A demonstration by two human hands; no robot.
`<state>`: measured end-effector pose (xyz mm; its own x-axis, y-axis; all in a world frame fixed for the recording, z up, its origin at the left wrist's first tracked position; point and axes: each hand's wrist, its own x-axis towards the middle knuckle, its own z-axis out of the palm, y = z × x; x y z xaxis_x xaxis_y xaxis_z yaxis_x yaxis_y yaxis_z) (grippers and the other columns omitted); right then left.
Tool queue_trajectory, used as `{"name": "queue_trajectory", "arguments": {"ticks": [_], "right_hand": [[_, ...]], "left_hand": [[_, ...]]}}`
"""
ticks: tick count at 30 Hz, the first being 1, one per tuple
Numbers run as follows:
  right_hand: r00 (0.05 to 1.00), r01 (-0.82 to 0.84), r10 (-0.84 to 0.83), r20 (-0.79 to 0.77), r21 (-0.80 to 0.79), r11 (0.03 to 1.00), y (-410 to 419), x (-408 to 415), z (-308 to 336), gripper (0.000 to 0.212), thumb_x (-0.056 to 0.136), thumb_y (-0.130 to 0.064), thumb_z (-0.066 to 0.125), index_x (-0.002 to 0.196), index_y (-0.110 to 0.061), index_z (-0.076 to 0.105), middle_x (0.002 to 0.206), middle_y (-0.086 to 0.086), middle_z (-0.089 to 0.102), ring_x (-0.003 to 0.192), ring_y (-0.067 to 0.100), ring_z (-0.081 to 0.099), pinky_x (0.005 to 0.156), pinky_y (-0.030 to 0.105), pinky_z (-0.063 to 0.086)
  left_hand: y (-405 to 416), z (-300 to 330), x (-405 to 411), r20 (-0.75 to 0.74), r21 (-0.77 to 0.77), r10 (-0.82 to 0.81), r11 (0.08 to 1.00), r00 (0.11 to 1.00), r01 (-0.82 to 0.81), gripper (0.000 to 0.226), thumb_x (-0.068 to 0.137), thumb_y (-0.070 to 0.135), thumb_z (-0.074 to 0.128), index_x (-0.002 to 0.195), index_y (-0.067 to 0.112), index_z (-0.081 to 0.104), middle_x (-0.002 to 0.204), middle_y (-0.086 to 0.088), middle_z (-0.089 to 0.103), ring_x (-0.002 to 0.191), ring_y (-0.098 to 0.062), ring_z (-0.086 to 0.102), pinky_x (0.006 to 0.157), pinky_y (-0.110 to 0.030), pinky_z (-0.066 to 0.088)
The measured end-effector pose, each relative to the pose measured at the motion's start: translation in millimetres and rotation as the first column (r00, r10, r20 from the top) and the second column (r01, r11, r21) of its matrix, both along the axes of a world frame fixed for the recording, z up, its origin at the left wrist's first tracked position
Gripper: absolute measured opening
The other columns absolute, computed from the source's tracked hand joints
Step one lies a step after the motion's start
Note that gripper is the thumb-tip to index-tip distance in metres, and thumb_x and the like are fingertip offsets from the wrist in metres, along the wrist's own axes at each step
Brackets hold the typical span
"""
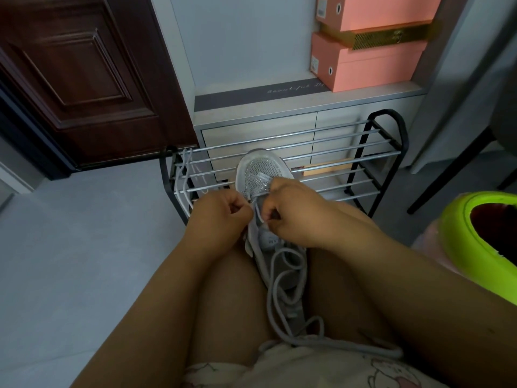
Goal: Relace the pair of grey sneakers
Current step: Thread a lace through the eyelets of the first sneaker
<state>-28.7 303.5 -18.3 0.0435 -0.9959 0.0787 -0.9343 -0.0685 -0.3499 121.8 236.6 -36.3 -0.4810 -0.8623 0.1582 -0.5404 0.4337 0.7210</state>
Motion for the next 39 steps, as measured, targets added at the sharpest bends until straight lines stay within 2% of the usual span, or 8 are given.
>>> {"name": "queue_trajectory", "arguments": {"ticks": [6,11,14,17,20,26,35,39], "right_hand": [[0.965,-0.151,0.113,0.238,0.146,0.978,3.0,-11.4,7.5,0.009,0.084,-0.016,0.068,0.091,-0.012,0.071,0.082,-0.012,0.039,0.069,-0.004,0.043,0.061,0.000,0.032],[0.949,-0.170,0.127,0.288,0.130,0.977,11.4,-18.0,3.8,0.013,0.081,-0.029,0.071,0.083,-0.016,0.074,0.079,-0.011,0.043,0.072,-0.001,0.046,0.064,0.005,0.034],[0.937,-0.077,0.049,0.347,0.068,0.995,14.0,-26.1,5.1,0.011,0.077,-0.025,0.075,0.071,-0.018,0.070,0.068,-0.011,0.049,0.059,-0.003,0.048,0.056,0.008,0.034],[0.895,0.168,-0.115,0.431,-0.088,0.982,6.1,-32.1,9.4,0.019,0.071,-0.020,0.080,0.064,-0.019,0.062,0.053,-0.011,0.049,0.047,0.000,0.045,0.047,0.012,0.031],[0.961,0.194,-0.155,0.230,-0.158,0.968,-5.8,-29.1,16.6,0.019,0.067,-0.028,0.081,0.073,-0.023,0.063,0.060,-0.013,0.046,0.054,0.001,0.044,0.052,0.020,0.032],[0.987,0.052,-0.073,-0.143,-0.148,0.988,-22.3,-16.0,12.1,0.009,0.075,-0.028,0.070,0.081,-0.026,0.064,0.096,-0.007,0.053,0.095,0.016,0.053,0.071,0.028,0.042],[0.959,-0.093,0.067,-0.274,-0.086,0.992,-26.9,-24.3,13.3,0.017,0.087,-0.026,0.057,0.102,-0.024,0.066,0.109,-0.005,0.057,0.111,0.017,0.047,0.082,0.032,0.041],[0.962,-0.084,0.052,-0.269,-0.111,0.990,-27.7,-24.4,10.3,0.018,0.086,-0.021,0.057,0.102,-0.024,0.065,0.108,-0.004,0.057,0.109,0.018,0.049,0.081,0.032,0.040]], "left_hand": [[4.0,-4.2,-1.5,-0.019,-0.056,0.083,0.995,0.996,-0.083,0.014,0.080,0.012,0.063,0.066,0.014,0.065,0.057,0.004,0.062,0.052,-0.007,0.057,0.048,-0.015,0.040],[6.8,-1.3,-0.5,-0.020,-0.010,0.083,0.996,0.996,-0.084,0.012,0.078,0.015,0.064,0.066,0.018,0.064,0.056,0.006,0.063,0.049,-0.002,0.057,0.048,-0.015,0.042],[5.8,0.9,1.9,-0.029,0.025,0.056,0.998,0.998,-0.055,0.012,0.077,0.015,0.066,0.065,0.019,0.065,0.054,0.006,0.064,0.047,0.000,0.057,0.046,-0.011,0.041],[6.2,2.2,1.4,-0.035,0.031,0.025,0.999,0.999,-0.024,0.013,0.078,0.014,0.066,0.066,0.018,0.065,0.056,0.004,0.066,0.048,-0.001,0.058,0.047,-0.013,0.044],[6.4,2.5,1.6,-0.046,0.025,0.012,1.000,0.999,-0.011,0.012,0.079,0.014,0.066,0.067,0.017,0.066,0.058,0.002,0.067,0.049,-0.004,0.060,0.049,-0.016,0.046],[4.5,1.4,3.1,-0.028,-0.008,-0.002,1.000,1.000,0.001,0.013,0.080,0.014,0.066,0.068,0.018,0.065,0.058,0.003,0.065,0.050,-0.005,0.058,0.051,-0.021,0.046],[12.1,6.5,-1.0,0.024,-0.145,-0.015,0.989,1.000,0.019,0.012,0.078,0.013,0.066,0.081,0.024,0.061,0.064,0.003,0.061,0.059,-0.009,0.058,0.057,-0.027,0.049],[17.0,11.2,-7.0,0.256,-0.248,-0.123,0.950,0.959,0.188,0.025,0.077,0.014,0.062,0.098,0.026,0.068,0.087,0.005,0.051,0.081,-0.016,0.053,0.071,-0.031,0.046]]}}
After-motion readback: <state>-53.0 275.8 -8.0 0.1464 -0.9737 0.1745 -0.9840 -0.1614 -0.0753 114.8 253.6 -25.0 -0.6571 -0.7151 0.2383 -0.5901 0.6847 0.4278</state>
